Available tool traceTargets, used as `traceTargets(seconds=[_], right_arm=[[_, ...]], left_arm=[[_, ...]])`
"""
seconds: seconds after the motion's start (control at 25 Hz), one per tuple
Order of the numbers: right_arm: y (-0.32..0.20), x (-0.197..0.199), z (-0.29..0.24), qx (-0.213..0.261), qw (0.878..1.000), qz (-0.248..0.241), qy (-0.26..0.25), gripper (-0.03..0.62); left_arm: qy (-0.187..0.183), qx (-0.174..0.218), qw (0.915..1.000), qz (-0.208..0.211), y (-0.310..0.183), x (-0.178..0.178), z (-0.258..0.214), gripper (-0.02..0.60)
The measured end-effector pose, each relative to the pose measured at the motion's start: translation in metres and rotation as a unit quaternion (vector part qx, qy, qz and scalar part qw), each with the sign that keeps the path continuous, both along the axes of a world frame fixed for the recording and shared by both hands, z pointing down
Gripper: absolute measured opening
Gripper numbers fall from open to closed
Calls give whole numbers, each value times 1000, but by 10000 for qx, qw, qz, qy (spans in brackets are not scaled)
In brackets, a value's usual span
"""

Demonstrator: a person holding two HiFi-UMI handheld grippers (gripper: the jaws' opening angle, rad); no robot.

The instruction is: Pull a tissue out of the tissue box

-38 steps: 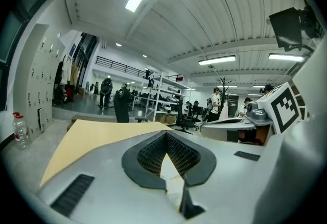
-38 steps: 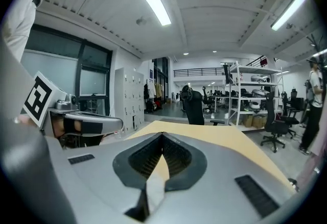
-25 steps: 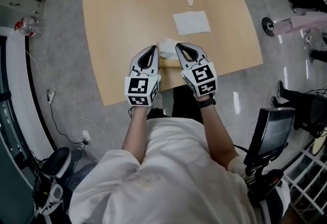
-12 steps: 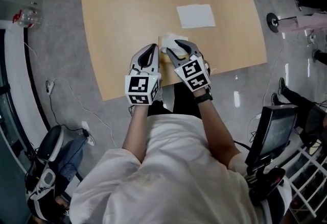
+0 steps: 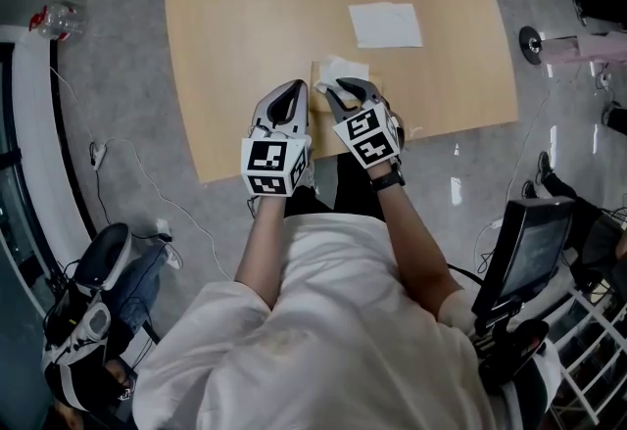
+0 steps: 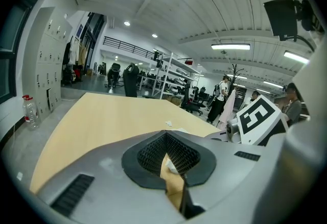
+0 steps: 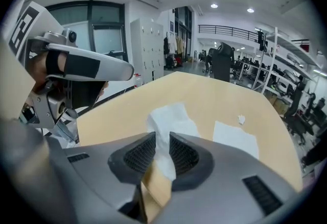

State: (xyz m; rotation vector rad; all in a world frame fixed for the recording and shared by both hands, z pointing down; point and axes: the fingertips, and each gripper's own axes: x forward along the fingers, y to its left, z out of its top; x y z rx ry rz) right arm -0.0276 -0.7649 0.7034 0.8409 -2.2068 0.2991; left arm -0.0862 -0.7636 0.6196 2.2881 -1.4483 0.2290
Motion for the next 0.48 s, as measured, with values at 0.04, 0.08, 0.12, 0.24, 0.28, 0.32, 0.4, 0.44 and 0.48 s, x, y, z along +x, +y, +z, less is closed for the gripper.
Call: traceTargets(seconds=[0.04, 0.08, 0.12, 0.24, 0.28, 0.32, 0.4, 0.44, 0.48], right_arm=[[1, 1, 0, 10, 10000, 20, 7, 73], [2, 2, -1, 24, 10000, 45, 3, 50], [3, 2, -2, 37, 10000, 68, -3, 35], [3, 3, -7, 96, 9999, 127, -29, 16], [3, 4, -8, 120, 9998, 149, -44, 12], [3, 5, -9, 144, 9997, 171, -59, 12], [1, 9, -11, 203, 9995, 223, -87, 9], [0, 10, -14, 238, 9993, 252, -103, 9], [1, 11, -17, 277, 9991, 285, -118, 9]], left_arm=[[-4, 3, 10000, 6, 1, 0, -1, -9], [-7, 5, 10000, 13, 1, 1, -2, -9], [-9, 8, 10000, 23, 2, 1, -4, -9], [-7, 33, 10000, 68, 3, 3, -7, -11], [-8, 48, 10000, 87, 3, 5, -8, -9], [-12, 65, 9999, 108, 2, 7, -9, -9], [-23, 105, 9998, 150, 1, 11, -11, -9], [-28, 132, 9998, 168, 1, 12, -13, -9], [-30, 162, 9997, 186, 2, 13, -15, -9]])
